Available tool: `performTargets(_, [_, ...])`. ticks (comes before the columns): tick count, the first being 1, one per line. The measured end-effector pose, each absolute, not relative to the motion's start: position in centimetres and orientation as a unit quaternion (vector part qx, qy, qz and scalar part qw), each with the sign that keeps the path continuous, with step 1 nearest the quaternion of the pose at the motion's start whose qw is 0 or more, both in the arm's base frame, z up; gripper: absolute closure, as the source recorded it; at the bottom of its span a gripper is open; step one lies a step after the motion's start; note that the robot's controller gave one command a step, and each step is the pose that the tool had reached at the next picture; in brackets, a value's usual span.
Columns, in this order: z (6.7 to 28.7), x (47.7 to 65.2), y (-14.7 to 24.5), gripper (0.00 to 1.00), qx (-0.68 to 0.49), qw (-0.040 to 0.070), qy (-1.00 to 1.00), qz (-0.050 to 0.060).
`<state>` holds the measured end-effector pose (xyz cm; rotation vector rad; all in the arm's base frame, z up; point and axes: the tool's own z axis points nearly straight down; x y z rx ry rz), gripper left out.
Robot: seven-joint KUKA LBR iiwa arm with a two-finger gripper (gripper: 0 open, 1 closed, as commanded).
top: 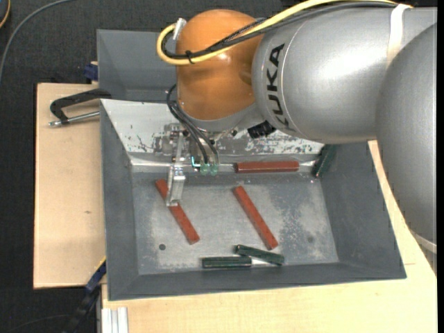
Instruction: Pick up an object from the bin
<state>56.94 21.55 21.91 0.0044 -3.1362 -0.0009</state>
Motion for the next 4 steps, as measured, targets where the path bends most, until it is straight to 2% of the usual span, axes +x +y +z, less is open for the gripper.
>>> performTargets(1, [6.8,58.3,18.3,0.00,-0.054,0.003,-0.999,0.000])
performTargets(2, [10.1,56.8,17.3,0.00,-0.104,0.000,-0.995,-0.001])
performTargets(3, [10.6,55.5,17.6,0.00,-0.188,0.001,-0.982,-0.001])
performTargets(4, [7.1,55.4,15.8,0.00,-0.320,0.001,-0.947,0.000])
